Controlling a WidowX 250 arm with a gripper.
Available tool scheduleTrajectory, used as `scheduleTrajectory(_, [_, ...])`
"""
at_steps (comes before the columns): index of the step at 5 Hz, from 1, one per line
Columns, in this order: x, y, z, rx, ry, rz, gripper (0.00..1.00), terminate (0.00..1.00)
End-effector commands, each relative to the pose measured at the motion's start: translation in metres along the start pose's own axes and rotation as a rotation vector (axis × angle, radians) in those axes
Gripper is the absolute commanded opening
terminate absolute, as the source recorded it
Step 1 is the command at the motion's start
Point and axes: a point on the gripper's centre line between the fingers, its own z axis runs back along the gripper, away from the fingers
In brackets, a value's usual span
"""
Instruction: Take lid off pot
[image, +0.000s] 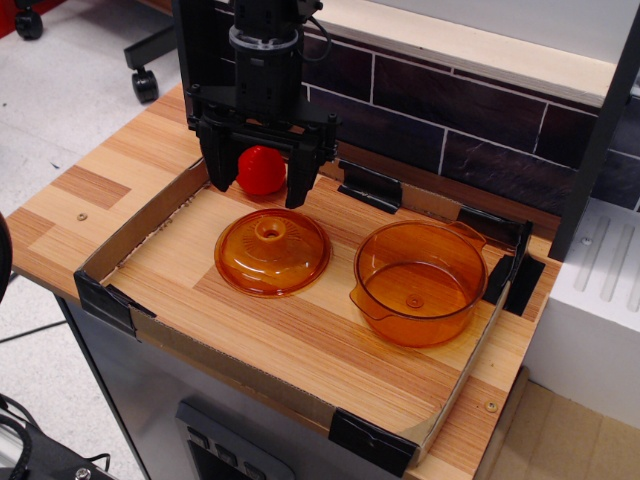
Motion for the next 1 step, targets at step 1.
scheduleTrajectory(1, [0.0063, 0.0045, 0.0205, -0.006, -0.065, -0.001, 1.00, 1.00])
